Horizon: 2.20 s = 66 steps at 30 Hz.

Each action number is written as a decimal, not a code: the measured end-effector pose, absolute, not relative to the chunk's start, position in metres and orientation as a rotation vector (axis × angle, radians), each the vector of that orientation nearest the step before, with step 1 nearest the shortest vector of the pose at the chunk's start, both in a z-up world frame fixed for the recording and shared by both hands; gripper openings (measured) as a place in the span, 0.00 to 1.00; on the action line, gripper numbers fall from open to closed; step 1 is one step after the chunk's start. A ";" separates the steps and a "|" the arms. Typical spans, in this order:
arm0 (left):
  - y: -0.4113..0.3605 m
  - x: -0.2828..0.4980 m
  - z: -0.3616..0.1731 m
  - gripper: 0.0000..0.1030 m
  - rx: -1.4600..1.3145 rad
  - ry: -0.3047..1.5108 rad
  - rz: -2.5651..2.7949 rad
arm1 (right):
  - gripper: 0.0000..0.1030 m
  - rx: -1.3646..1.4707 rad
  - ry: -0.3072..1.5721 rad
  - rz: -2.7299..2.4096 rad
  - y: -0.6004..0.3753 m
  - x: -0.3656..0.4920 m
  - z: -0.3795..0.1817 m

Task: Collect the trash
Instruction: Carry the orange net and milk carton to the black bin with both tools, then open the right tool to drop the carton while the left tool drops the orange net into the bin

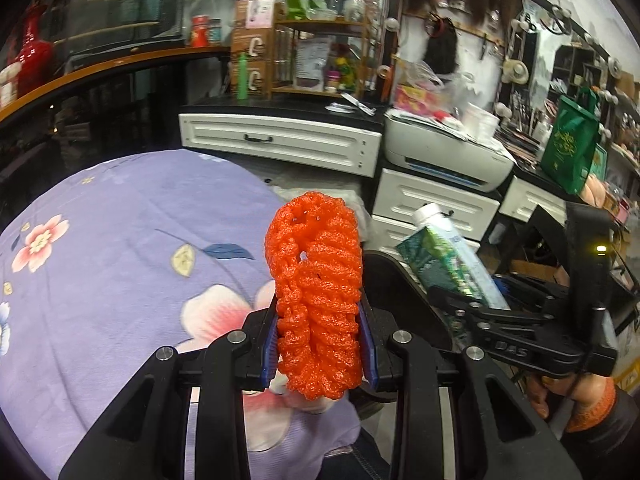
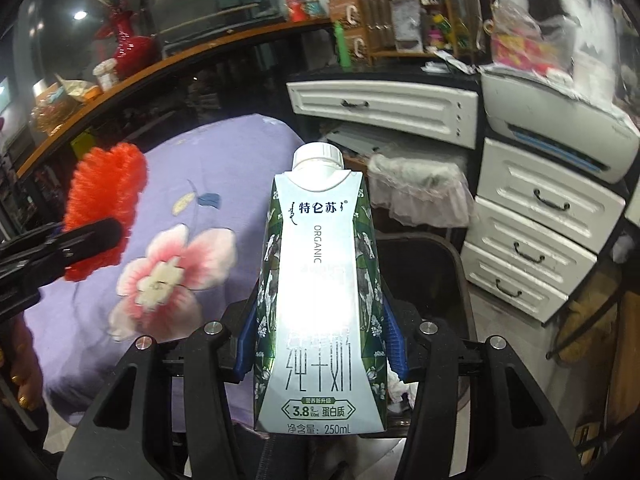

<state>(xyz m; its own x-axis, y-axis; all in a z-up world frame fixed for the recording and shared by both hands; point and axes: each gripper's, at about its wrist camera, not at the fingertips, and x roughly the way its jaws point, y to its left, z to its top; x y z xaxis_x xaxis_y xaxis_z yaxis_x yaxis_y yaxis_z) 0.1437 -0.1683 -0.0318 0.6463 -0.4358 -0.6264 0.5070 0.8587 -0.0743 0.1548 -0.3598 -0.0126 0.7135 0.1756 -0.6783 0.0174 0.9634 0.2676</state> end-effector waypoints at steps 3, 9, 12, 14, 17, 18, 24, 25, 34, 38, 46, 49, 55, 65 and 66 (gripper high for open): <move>-0.180 0.144 -0.036 0.31 0.125 0.689 -0.555 | 0.50 0.282 0.805 0.071 -0.368 0.162 -0.030; -0.199 0.147 -0.046 0.31 0.143 0.712 -0.591 | 0.50 0.321 0.882 0.032 -0.384 0.178 -0.072; -0.210 0.150 -0.054 0.31 0.160 0.730 -0.606 | 0.50 0.342 0.913 0.019 -0.389 0.182 -0.090; -0.216 0.151 -0.058 0.31 0.166 0.743 -0.614 | 0.50 0.363 0.940 0.016 -0.393 0.188 -0.104; -0.223 0.153 -0.064 0.31 0.172 0.761 -0.623 | 0.51 0.385 0.967 0.001 -0.398 0.194 -0.120; -0.225 0.153 -0.066 0.31 0.175 0.767 -0.627 | 0.51 0.393 0.970 -0.009 -0.400 0.194 -0.126; -0.239 0.157 -0.076 0.31 0.197 0.790 -0.641 | 0.63 0.402 0.956 -0.044 -0.409 0.189 -0.127; -0.241 0.158 -0.079 0.31 0.201 0.796 -0.643 | 0.63 0.393 0.949 -0.049 -0.410 0.187 -0.124; -0.254 0.164 -0.093 0.31 0.218 0.840 -0.661 | 0.70 0.337 0.841 -0.137 -0.431 0.162 -0.080; -0.265 0.168 -0.099 0.31 0.240 0.856 -0.674 | 0.72 0.314 0.793 -0.171 -0.441 0.146 -0.061; -0.294 0.174 -0.108 0.31 0.308 0.866 -0.689 | 0.73 0.304 0.713 -0.226 -0.463 0.123 -0.028; -0.303 0.176 -0.113 0.31 0.320 0.876 -0.689 | 0.74 0.303 0.692 -0.238 -0.467 0.119 -0.018; -0.312 0.177 -0.122 0.34 0.339 0.888 -0.692 | 0.76 0.284 0.661 -0.247 -0.465 0.113 -0.005; -0.309 0.179 -0.123 0.72 0.341 0.875 -0.697 | 0.76 0.293 0.653 -0.238 -0.461 0.113 0.001; -0.308 0.178 -0.121 0.77 0.341 0.868 -0.699 | 0.77 0.294 0.651 -0.237 -0.461 0.113 0.002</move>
